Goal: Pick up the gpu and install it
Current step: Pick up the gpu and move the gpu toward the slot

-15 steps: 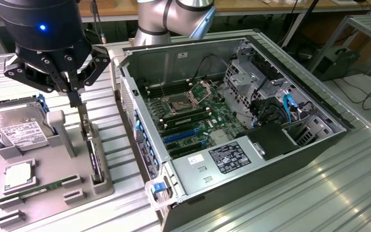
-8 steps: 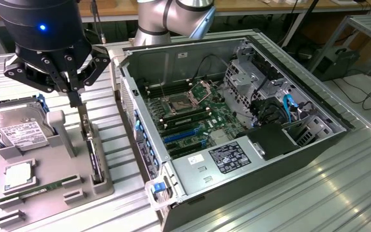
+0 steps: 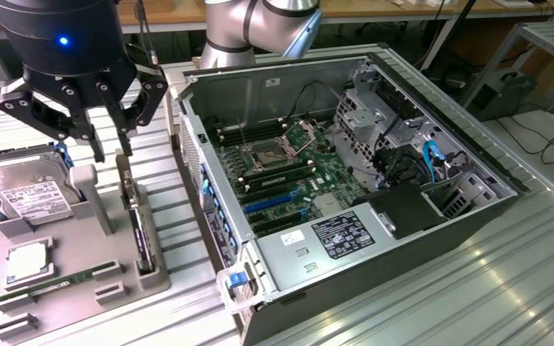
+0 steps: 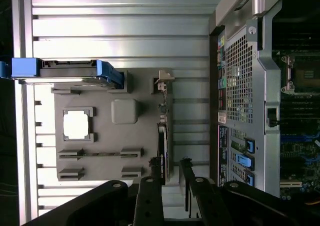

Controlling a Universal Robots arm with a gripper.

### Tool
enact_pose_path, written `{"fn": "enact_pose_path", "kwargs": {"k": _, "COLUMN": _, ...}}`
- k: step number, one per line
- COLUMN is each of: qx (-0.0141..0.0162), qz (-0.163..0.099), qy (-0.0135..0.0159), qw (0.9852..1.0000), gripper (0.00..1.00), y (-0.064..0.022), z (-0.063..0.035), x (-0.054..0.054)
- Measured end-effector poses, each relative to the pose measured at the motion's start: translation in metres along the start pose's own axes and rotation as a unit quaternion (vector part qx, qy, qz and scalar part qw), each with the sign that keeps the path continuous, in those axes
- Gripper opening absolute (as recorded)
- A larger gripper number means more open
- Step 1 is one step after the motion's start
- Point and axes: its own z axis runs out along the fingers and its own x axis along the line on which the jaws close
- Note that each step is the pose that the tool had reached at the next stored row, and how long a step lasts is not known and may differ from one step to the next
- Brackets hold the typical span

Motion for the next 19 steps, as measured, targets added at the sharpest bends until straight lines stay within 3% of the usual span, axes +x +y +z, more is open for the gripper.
{"fn": "enact_pose_path", "kwargs": {"k": 2, "qx": 0.0, "qz": 0.0, "qy": 0.0, "qw": 1.0, "gripper": 0.36, "y": 0.0, "z": 0.0, "x": 0.0}}
{"fn": "enact_pose_path", "kwargs": {"k": 5, "qx": 0.0, "qz": 0.0, "qy": 0.0, "qw": 1.0, "gripper": 0.54, "y": 0.0, "z": 0.0, "x": 0.0}}
{"fn": "enact_pose_path", "kwargs": {"k": 7, "qx": 0.0, "qz": 0.0, "qy": 0.0, "qw": 1.0, "gripper": 0.54, "y": 0.0, "z": 0.0, "x": 0.0}}
{"fn": "enact_pose_path", "kwargs": {"k": 10, "qx": 0.0, "qz": 0.0, "qy": -0.0001, "qw": 1.0, "gripper": 0.66, "y": -0.0001, "z": 0.0017, "x": 0.0}}
{"fn": "enact_pose_path", "kwargs": {"k": 19, "qx": 0.0005, "qz": 0.008, "qy": -0.0004, "qw": 1.0, "gripper": 0.66, "y": -0.0005, "z": 0.0114, "x": 0.0}}
